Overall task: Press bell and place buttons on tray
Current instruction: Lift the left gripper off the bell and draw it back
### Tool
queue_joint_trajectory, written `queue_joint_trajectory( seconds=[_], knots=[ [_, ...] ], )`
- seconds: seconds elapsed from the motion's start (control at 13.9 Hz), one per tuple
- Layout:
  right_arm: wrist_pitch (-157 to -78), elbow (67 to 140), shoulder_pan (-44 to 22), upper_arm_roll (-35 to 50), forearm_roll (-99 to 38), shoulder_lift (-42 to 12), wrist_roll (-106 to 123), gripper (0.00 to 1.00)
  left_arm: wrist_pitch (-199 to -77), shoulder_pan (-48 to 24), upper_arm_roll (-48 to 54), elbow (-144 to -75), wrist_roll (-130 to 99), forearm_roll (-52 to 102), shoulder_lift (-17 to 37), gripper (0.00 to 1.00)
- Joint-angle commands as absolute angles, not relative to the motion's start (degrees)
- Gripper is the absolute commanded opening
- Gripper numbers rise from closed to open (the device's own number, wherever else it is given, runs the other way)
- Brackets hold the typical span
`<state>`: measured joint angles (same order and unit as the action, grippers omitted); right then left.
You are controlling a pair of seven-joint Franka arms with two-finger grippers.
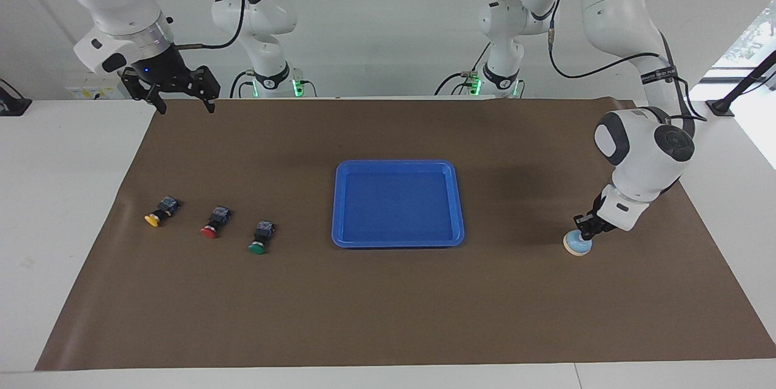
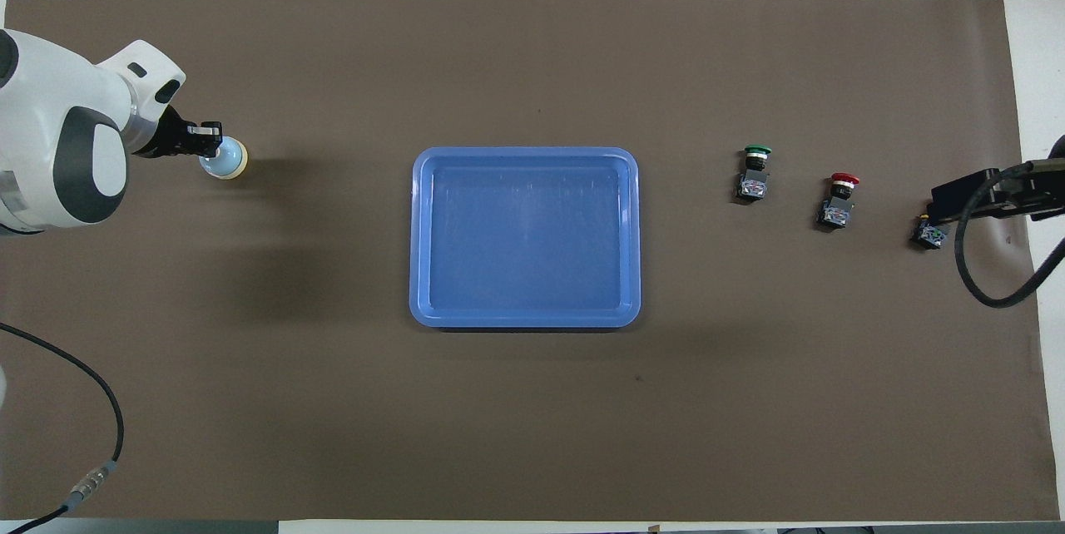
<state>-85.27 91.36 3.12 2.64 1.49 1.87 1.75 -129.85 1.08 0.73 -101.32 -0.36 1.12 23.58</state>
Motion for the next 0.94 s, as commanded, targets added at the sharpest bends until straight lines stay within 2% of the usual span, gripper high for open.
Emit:
queue_joint_trajectory(
  seconds=[0.0, 0.29, 0.86],
  knots=[
    [-85.69, 92.90, 3.87, 3.16, 1.67, 3.34, 2.20, 1.00, -133.86, 1.14, 0.70, -104.15, -1.23, 1.05, 24.87, 0.00],
    [-85.34, 92.90, 4.31, 3.16, 1.67, 3.34, 2.28, 1.00, -128.78, 1.23, 0.09, -103.36, -0.79, 1.05, 23.56, 0.00],
    [-85.78, 93.34, 3.52, 3.16, 1.67, 3.43, 2.11, 1.00, -109.35, 1.32, -0.62, -101.51, -1.41, 1.14, 7.05, 0.00]
  ],
)
